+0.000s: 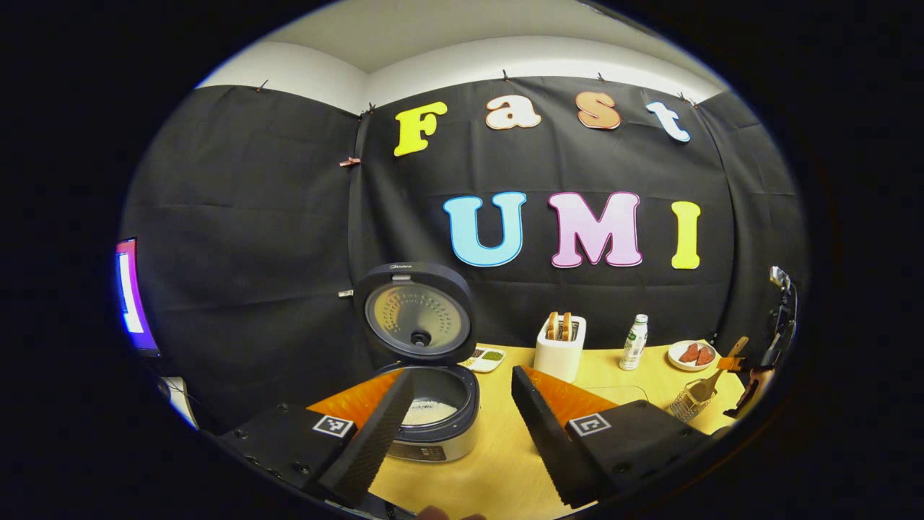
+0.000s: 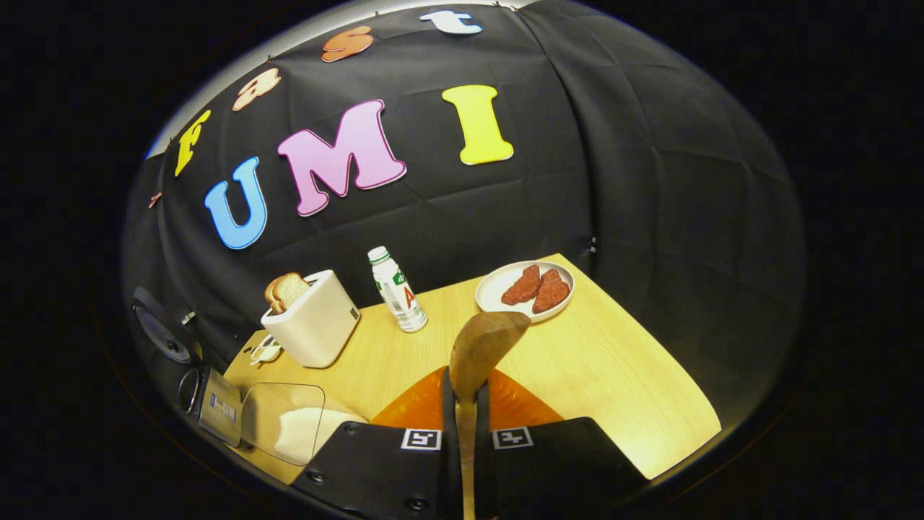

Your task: Close the left gripper, press the button to open the rice cooker; take a wooden spoon from the chopstick holder with the right hand, scoop a spoonful of rice and pour it into the rice cooker, then put the wooden spoon back into the chopstick holder.

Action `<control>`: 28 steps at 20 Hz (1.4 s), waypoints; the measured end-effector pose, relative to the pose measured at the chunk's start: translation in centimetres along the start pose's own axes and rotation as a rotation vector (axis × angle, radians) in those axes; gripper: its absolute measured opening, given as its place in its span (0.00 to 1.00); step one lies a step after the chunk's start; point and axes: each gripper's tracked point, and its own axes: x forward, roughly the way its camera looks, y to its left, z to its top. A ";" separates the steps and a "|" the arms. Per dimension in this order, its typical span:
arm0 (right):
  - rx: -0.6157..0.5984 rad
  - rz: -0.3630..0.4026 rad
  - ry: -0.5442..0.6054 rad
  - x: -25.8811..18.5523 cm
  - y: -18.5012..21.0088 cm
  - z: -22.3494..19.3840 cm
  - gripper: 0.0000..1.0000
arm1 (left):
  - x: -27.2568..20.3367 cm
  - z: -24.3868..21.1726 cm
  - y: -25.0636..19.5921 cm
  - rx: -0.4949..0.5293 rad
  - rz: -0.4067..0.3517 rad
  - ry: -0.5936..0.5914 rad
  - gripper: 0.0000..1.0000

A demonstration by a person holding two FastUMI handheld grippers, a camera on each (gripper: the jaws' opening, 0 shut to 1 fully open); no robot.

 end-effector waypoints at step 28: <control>-0.180 0.140 0.043 3.2 26.3 -10.5 0.11 | 4.2 -1.7 13.6 0.044 -0.028 0.023 0.93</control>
